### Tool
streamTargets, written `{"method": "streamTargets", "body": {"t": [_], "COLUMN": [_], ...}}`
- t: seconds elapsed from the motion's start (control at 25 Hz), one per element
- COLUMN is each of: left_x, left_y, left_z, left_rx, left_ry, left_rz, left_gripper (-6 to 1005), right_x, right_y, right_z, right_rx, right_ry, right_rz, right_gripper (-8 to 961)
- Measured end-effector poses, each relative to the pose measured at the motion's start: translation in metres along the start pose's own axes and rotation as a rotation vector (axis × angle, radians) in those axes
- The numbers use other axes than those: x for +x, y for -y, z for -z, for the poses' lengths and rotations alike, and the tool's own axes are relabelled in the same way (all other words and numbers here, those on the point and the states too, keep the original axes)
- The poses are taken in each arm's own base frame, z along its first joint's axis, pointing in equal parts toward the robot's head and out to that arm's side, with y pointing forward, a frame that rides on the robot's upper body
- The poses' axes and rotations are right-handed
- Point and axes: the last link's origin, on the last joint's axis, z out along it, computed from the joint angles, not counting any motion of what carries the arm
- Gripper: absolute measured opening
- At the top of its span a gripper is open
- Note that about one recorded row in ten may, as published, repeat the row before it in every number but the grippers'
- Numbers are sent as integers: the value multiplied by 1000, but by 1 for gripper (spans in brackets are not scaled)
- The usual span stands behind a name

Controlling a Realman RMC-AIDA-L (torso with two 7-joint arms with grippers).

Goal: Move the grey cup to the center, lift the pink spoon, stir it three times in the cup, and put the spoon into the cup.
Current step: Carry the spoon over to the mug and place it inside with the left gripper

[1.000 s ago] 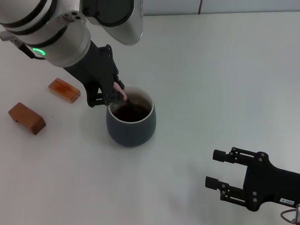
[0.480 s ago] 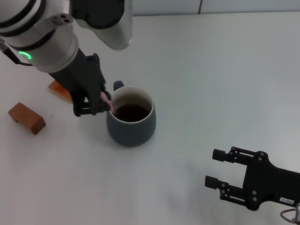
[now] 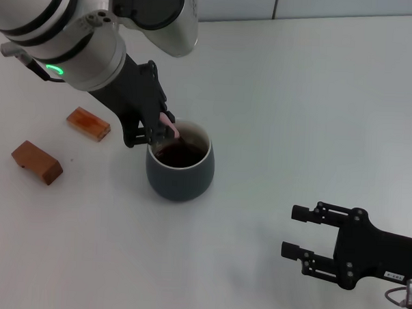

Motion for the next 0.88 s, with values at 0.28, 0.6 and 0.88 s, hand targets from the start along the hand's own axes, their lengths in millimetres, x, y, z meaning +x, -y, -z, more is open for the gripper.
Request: {"method": "streamTargets", "body": {"t": [0.28,0.6,0.88], "left_x": [-11,-12,-6], "left_y": [12,2,1], "left_z": [-5,-1,-10], "left_rx": [69,4,-16], "left_ry": [61,75,20], "left_rz": [53,53,46], "left_gripper": [154,156,157], "right_x": [0,0,1], "right_y": [-1,-1,-2], "right_z": [1,0,0], "right_rx": [-1,-1,-4], "right_ry": [2,3,7], "right_rz": [-2,-4,-8], "right_gripper": [660,660,660]}}
